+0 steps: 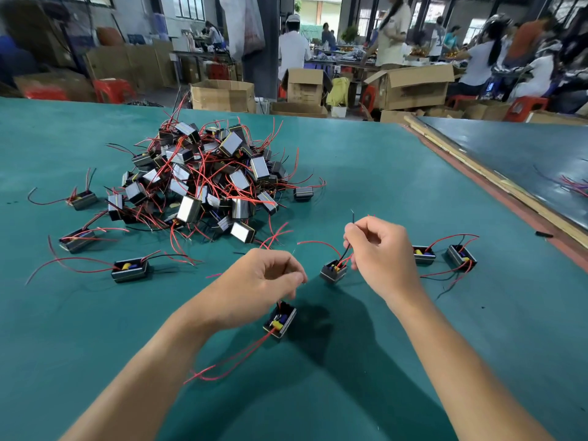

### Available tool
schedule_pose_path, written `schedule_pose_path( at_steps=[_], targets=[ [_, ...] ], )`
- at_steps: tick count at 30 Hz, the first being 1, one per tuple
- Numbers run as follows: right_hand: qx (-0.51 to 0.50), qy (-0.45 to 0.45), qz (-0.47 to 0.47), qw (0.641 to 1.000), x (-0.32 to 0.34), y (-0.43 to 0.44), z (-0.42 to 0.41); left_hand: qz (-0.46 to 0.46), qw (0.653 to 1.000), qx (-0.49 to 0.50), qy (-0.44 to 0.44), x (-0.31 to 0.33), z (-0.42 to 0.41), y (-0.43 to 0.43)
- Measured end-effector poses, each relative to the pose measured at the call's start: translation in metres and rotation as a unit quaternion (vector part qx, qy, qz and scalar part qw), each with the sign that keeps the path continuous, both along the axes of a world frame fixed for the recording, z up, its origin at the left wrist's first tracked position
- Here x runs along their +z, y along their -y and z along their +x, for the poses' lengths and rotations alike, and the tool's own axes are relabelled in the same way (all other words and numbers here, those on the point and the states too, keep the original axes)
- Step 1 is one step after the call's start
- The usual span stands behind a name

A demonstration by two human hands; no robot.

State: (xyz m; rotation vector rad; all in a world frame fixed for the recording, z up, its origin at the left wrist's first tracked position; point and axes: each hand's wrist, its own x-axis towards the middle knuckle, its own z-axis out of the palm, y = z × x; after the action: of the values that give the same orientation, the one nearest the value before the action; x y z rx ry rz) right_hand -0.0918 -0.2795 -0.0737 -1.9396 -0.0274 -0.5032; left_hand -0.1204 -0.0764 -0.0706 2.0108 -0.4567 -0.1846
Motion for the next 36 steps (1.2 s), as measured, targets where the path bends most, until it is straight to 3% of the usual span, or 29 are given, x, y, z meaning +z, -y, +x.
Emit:
schedule_pose_path(
  at_steps=[5,8,13,15,17,21,25,28,32,36],
  targets=[
    [0.015,-0.006,0.004,1.000,-0.001,0.000,0.000,0.234,0.964,0.075,0.101,-0.009,0.001,-0.002],
    [0.015,-0.006,-0.002,1.000,-0.002,0.001,-0.001,0.252,0.955,0.094,0.127,-0.011,0.002,-0.004],
    [0.015,-0.012,-0.014,1.000,-0.002,0.000,0.000,0.163,0.970,0.079,0.163,-0.011,0.006,-0.002],
    [0.016,-0.013,-0.013,1.000,-0.002,0.000,0.000,0.114,0.974,0.105,0.166,-0.010,0.011,-0.002],
    [0.015,-0.013,-0.007,1.000,-0.001,0.000,0.000,0.007,0.977,0.172,0.126,-0.006,0.015,-0.002],
    [0.018,-0.013,-0.008,1.000,-0.001,0.000,0.000,-0.221,0.922,0.312,0.064,0.006,0.020,-0.012],
    [0.020,-0.013,-0.021,1.000,-0.002,0.000,-0.002,-0.383,0.879,0.281,0.041,0.017,0.018,-0.023],
    [0.015,-0.009,-0.005,1.000,0.000,0.001,-0.002,-0.371,0.894,0.240,0.075,0.019,0.013,-0.020],
    [0.003,-0.008,0.028,1.000,0.001,0.002,-0.002,-0.287,0.910,0.217,0.206,0.018,0.005,-0.012],
    [-0.002,-0.013,0.020,1.000,0.001,0.002,-0.003,-0.366,0.880,0.230,0.195,0.021,0.006,-0.016]
  ],
)
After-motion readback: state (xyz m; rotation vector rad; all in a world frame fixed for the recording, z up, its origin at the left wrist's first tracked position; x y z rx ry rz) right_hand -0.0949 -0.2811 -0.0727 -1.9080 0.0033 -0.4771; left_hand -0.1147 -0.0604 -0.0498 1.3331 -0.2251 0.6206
